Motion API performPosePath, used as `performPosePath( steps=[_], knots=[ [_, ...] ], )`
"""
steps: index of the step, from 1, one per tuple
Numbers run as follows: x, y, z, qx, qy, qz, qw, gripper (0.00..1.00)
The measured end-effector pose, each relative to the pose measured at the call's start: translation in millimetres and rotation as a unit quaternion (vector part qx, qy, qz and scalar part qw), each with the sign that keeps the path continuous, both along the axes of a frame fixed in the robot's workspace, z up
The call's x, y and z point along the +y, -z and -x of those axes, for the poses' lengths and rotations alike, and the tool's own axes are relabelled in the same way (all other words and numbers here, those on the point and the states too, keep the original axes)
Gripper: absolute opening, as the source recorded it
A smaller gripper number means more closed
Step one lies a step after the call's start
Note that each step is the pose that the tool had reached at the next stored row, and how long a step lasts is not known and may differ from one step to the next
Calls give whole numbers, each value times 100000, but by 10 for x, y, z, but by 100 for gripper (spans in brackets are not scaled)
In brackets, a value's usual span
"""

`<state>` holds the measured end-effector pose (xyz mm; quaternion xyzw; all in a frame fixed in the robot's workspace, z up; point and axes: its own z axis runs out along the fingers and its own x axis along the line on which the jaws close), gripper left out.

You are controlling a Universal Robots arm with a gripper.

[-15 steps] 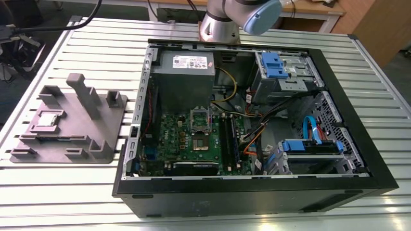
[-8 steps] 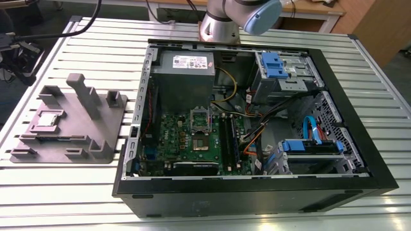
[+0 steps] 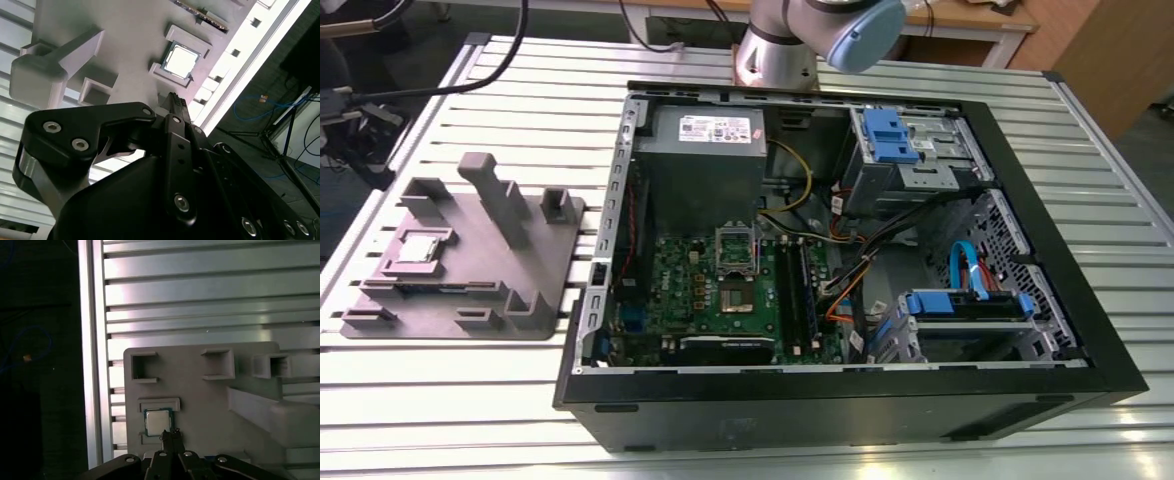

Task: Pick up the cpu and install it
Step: 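Reach for the cpu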

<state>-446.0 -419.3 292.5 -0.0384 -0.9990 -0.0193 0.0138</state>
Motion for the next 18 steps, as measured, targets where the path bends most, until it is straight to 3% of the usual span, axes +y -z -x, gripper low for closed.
performPosePath(
  steps=[18],
  knots=[
    [-56, 296, 34, 147, 1, 4, 100000, 11]
  ],
)
